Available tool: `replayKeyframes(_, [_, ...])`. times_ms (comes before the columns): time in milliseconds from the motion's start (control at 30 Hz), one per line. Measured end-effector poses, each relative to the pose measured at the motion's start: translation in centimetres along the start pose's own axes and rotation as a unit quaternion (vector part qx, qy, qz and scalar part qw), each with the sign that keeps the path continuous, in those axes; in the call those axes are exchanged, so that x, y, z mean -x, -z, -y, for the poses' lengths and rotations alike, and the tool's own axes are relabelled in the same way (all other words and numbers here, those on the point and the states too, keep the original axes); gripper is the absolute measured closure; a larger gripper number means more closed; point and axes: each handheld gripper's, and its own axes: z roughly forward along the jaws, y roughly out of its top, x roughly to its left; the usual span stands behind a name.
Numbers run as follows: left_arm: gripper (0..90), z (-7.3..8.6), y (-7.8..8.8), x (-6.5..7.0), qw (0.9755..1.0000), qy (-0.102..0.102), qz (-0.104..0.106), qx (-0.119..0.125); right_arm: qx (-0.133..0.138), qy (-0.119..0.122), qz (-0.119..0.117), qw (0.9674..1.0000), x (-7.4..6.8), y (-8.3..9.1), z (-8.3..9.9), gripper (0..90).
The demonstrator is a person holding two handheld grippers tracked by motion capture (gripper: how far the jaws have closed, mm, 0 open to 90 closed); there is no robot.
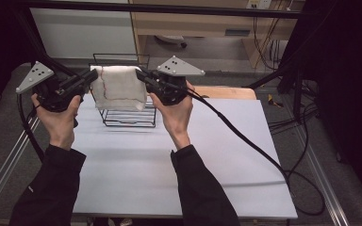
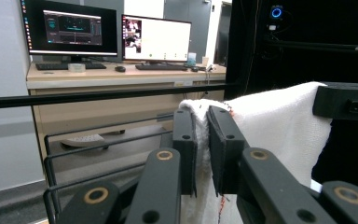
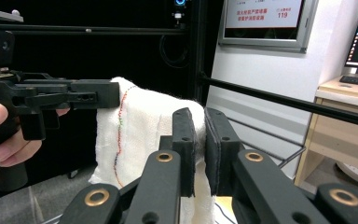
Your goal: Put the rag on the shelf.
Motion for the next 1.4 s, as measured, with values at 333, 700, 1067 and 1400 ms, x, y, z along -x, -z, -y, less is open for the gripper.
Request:
replayKeyframes(333, [81.5, -1.4, -0.6, -0.8, 0.9999, -0.001, -0.007, 0.008, 0.01, 0.003, 0.007, 0.9999, 0.4, -1.1, -1.3, 83.6])
replayKeyframes(700, [81.5, -2.8, -1.3, -1.9, 0.9998, 0.004, -0.017, 0.013, 0.014, 0.008, 0.013, 0.9998, 0.7, -2.6, -2.8, 83.6])
replayKeyframes(1067, [81.5, -4.5, -2.0, -2.8, 0.9994, 0.0, -0.029, 0.02, 0.019, 0.008, 0.019, 0.9996, 1.3, -4.0, -4.2, 83.6])
replayKeyframes(1400, [81.6, -5.4, -3.3, -3.8, 0.999, -0.001, -0.04, 0.019, 0.021, 0.014, 0.026, 0.9993, 1.8, -5.2, -5.0, 83.6])
